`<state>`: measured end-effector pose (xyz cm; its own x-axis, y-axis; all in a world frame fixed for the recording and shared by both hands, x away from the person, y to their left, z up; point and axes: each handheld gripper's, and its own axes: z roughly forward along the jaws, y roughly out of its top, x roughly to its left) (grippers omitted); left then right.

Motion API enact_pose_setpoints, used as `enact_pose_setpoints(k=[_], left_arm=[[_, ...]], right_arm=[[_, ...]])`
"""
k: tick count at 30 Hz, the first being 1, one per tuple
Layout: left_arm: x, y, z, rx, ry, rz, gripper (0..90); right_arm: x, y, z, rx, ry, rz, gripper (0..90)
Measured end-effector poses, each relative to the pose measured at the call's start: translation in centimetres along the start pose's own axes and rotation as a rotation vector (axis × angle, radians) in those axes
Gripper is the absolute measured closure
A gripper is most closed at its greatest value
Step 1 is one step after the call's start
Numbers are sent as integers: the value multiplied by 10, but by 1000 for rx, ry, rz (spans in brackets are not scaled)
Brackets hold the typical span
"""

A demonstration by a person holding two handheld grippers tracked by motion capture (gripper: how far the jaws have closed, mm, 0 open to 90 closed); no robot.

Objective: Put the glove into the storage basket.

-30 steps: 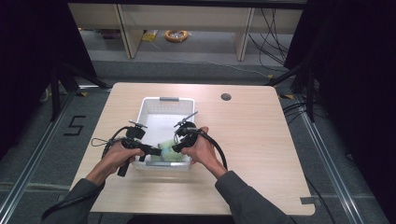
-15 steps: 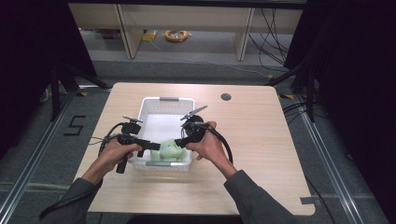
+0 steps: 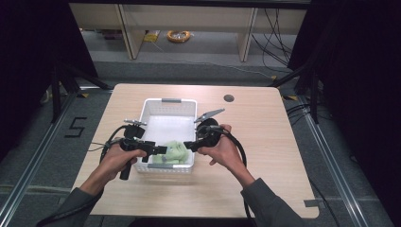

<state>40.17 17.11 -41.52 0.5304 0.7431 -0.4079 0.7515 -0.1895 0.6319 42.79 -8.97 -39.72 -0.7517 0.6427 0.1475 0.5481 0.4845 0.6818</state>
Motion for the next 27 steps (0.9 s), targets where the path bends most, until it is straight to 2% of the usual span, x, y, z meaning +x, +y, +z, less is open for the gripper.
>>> enact_pose_setpoints(k=[2,4,5,6,9,10,13,15,17,20,21,23,24,25,26,27], left_arm=[[-10,-5,-1,-9,-19,7,331],[-19,-10,0,-22,-37,19,329],[-23,-12,0,-26,-48,31,329],[-27,-14,0,-32,-55,35,328],[-37,-19,0,-41,-76,50,323],[-41,-20,-1,-53,-81,55,320],[-50,-23,-4,-77,-83,85,313],[-55,-26,-4,-81,-88,101,306],[-61,-29,-3,-86,-96,96,299],[-69,-36,-1,-97,-98,122,291],[-71,-38,0,-98,-106,128,292],[-75,-42,1,-102,-110,138,292],[-77,-44,2,-100,-105,146,290],[-78,-46,3,-96,-108,156,288],[-80,-47,4,-97,-101,162,286],[-82,-48,5,-104,-100,166,283]], right_arm=[[-2,-5,-8,-8,4,29,372],[-4,-11,-13,-26,44,26,372],[-5,-14,-16,-33,46,20,371],[-4,-17,-19,-45,35,41,370],[-11,-25,-26,-78,29,33,365],[-12,-27,-30,-69,46,43,363],[-15,-34,-39,-95,58,68,352],[-16,-40,-45,-115,66,63,347],[-17,-46,-48,-135,67,56,339],[-17,-54,-54,-168,70,45,335],[-16,-57,-57,-173,59,54,333],[-15,-64,-59,-192,74,61,333],[-17,-68,-59,-203,61,40,334],[-15,-72,-60,-190,58,65,333],[-16,-75,-59,-183,77,74,333],[-19,-78,-59,-191,70,55,334]])
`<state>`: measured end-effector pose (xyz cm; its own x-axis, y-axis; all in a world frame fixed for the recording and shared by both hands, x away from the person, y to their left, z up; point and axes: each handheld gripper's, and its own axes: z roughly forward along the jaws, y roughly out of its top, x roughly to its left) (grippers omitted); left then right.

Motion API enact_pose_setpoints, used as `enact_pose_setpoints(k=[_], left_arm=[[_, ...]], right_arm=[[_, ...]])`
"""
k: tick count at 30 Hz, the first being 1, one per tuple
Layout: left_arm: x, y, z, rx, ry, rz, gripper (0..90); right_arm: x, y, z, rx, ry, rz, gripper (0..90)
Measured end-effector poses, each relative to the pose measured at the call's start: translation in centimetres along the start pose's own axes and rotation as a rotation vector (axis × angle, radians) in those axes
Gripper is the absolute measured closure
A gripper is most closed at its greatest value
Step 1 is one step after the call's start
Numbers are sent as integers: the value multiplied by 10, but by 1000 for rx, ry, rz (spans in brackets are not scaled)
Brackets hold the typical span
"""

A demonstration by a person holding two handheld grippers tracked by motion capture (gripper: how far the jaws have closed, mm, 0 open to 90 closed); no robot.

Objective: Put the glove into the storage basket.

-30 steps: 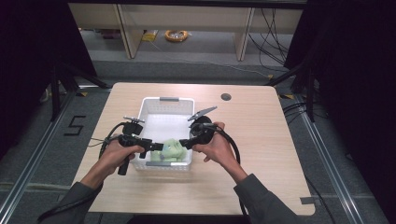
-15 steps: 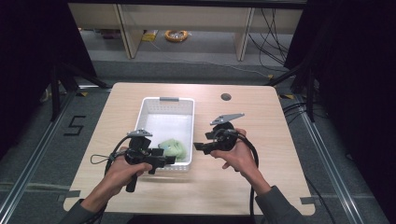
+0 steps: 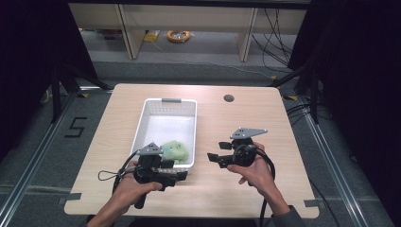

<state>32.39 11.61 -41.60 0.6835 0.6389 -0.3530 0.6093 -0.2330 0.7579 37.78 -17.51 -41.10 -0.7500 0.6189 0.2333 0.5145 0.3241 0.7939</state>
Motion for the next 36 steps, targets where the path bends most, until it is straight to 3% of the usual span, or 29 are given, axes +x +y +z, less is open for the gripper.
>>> enact_pose_setpoints(k=[1,2,5,8,10,12,13,14,15,16,18,19,21,22,24,25,27,29,32,33,34,35,36], left_arm=[[-2,-1,1,-8,-3,1,282],[-2,-3,3,-17,-5,5,281],[-4,-7,6,-2,-7,1,273],[-5,-14,9,0,-23,2,265],[-5,-20,11,4,-22,6,259],[-6,-25,13,12,-17,14,243],[-7,-27,14,17,-21,20,235],[-7,-28,15,18,-31,23,224],[-8,-30,16,13,-34,22,215],[-8,-31,17,17,-35,27,206],[-9,-34,20,7,-43,43,188],[-11,-36,21,7,-42,46,186],[-11,-39,23,12,-68,58,179],[-12,-40,24,9,-69,52,177],[-13,-43,25,21,-73,62,177],[-13,-44,26,20,-71,66,177],[-12,-46,26,15,-73,64,176],[-12,-48,26,15,-64,55,175],[-12,-51,27,17,-59,57,176],[-13,-52,27,22,-65,52,176],[-13,-52,27,20,-60,57,176],[-13,-53,27,25,-63,57,176],[-13,-54,28,23,-59,54,176]], right_arm=[[-1,-2,-1,-4,-5,-2,334],[1,-4,-2,0,-6,35,334],[-2,-9,-4,-5,-1,8,334],[2,-13,-7,1,5,46,333],[1,-16,-7,-16,-3,8,329],[0,-19,-10,-8,-14,3,325],[1,-21,-9,-18,16,28,319],[0,-22,-10,-22,2,12,306],[2,-24,-11,-21,8,32,285],[0,-25,-11,-26,5,11,248],[1,-29,-12,-37,18,29,207],[-1,-31,-12,-49,21,7,196],[-2,-34,-13,-54,22,1,181],[0,-36,-15,-48,31,34,181],[-3,-38,-16,-56,25,4,181],[-2,-40,-16,-56,27,29,181],[-4,-42,-17,-63,24,6,181],[-2,-44,-18,-56,29,40,183],[-4,-48,-18,-60,17,12,185],[-2,-50,-18,-47,31,50,185],[-4,-51,-18,-45,22,31,185],[-2,-53,-18,-44,31,57,185],[-5,-53,-18,-51,16,15,186]])
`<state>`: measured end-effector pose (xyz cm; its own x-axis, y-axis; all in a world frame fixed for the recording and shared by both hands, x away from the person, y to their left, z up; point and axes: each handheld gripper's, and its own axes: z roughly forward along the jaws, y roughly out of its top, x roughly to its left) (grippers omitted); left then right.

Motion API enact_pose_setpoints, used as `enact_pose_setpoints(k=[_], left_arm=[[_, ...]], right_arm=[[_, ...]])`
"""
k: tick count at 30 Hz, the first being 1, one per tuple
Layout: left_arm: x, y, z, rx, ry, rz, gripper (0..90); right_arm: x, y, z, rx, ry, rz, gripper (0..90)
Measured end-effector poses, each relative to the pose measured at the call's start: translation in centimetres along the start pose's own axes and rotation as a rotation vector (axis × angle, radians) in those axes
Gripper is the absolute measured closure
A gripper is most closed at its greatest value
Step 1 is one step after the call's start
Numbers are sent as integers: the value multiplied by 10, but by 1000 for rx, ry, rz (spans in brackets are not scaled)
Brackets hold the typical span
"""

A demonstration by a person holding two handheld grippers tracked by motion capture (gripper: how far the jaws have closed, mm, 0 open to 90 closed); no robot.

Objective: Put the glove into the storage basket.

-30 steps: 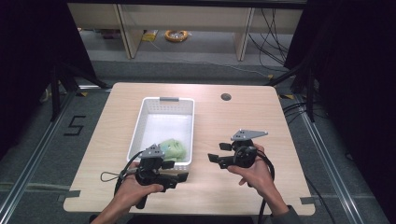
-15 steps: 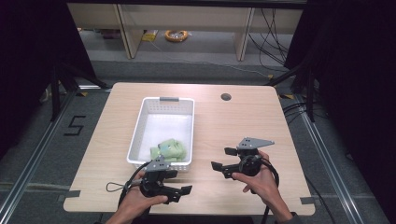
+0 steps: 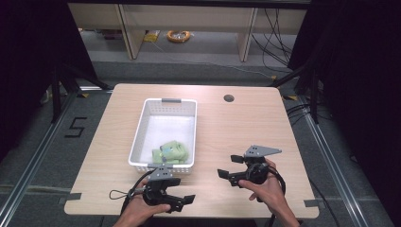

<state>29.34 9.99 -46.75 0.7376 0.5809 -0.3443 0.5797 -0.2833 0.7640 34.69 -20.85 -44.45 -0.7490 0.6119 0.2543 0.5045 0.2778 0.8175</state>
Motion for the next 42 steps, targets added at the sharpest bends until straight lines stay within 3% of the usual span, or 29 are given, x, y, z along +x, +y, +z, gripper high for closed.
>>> enact_pose_setpoints(k=[1,2,3,4,7,11,12,13,15,17,21,22,23,24,25,26,27,28,29,31,33,35,38,40,41,42], left_arm=[[1,-1,0,8,-11,6,176],[0,-2,1,2,-10,-2,176],[0,-3,1,4,-7,-3,176],[-1,-4,1,7,-1,-6,176],[-1,-6,0,13,-3,5,176],[-1,-9,0,13,11,4,176],[-1,-10,0,16,8,2,176],[-1,-11,0,13,7,0,176],[0,-12,0,16,2,1,176],[1,-13,-1,16,5,-1,176],[1,-17,-2,20,14,-2,176],[2,-18,-2,23,8,2,176],[3,-19,-2,23,9,2,176],[3,-19,-2,27,8,1,176],[3,-20,-2,28,15,-3,176],[3,-21,-2,24,16,-7,176],[4,-22,-2,25,17,-5,176],[5,-23,-2,33,26,2,175],[5,-24,-2,31,29,-7,175],[6,-25,-3,32,36,-1,175],[7,-26,-3,23,37,-8,173],[8,-28,-4,30,41,-3,172],[8,-32,-3,28,37,-15,164],[9,-34,-2,23,44,-17,156],[10,-34,-3,30,45,-7,157],[11,-35,-3,32,41,-4,157]], right_arm=[[3,-1,0,10,16,42,186],[0,-2,0,3,2,3,187],[3,-4,0,8,15,46,187],[0,-4,-1,4,3,6,188],[4,-7,-3,11,9,45,188],[6,-13,-5,12,19,48,188],[3,-14,-5,6,12,10,188],[6,-16,-5,11,22,41,188],[4,-18,-6,7,2,0,187],[6,-21,-7,14,22,45,187],[4,-26,-9,6,10,20,187],[6,-28,-9,11,23,54,187],[4,-28,-9,4,10,14,187],[7,-30,-10,11,29,55,187],[5,-30,-10,4,19,17,187],[8,-31,-11,12,28,53,187],[6,-32,-11,8,28,29,187],[8,-33,-13,22,18,47,186],[5,-34,-12,10,24,20,186],[8,-37,-14,13,17,45,184],[6,-40,-15,22,0,10,182],[9,-43,-16,24,4,40,181],[9,-49,-17,34,-5,17,181],[10,-52,-17,47,4,29,180],[11,-54,-17,42,-3,17,179],[14,-55,-19,65,-17,35,178]])
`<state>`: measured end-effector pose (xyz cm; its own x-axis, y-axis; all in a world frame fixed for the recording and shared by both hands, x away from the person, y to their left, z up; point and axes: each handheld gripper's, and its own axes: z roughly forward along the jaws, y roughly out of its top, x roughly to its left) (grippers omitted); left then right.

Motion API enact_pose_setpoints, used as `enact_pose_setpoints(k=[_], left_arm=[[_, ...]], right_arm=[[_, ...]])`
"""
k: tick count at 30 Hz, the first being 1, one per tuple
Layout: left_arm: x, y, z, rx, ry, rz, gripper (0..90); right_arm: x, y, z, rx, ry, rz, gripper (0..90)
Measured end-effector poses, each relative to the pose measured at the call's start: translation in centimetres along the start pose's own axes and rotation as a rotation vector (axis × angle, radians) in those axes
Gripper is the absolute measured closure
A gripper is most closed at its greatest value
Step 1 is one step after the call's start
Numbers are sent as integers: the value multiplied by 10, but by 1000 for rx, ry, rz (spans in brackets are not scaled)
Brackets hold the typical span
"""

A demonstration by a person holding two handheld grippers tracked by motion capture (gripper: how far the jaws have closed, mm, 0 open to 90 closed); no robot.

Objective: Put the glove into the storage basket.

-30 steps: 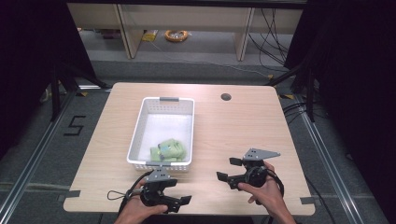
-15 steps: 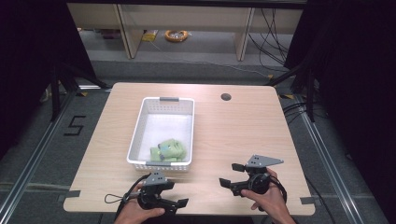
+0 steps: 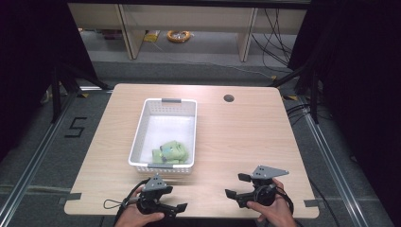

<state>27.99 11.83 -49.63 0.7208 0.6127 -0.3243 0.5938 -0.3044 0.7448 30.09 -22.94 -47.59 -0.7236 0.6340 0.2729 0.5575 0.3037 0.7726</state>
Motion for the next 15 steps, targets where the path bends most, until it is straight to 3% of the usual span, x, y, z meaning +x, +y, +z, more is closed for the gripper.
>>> enact_pose_setpoints(k=[2,3,8,12,13,14,15], left_arm=[[-1,-2,0,-10,-3,-3,156],[-1,-3,0,0,-6,-8,156],[-5,-8,0,14,20,55,156],[-9,-13,0,24,14,59,157],[-9,-14,-1,39,21,67,157],[-12,-16,0,27,16,51,157],[-12,-16,0,35,24,83,157]], right_arm=[[-1,-3,2,-4,-15,-35,176],[2,-5,1,-2,-3,-15,172],[4,-15,-1,23,-29,-46,168],[7,-23,-4,38,-42,-69,167],[11,-25,-5,51,-35,-33,167],[9,-27,-4,44,-33,-61,167],[9,-28,-5,51,-41,-78,166]])
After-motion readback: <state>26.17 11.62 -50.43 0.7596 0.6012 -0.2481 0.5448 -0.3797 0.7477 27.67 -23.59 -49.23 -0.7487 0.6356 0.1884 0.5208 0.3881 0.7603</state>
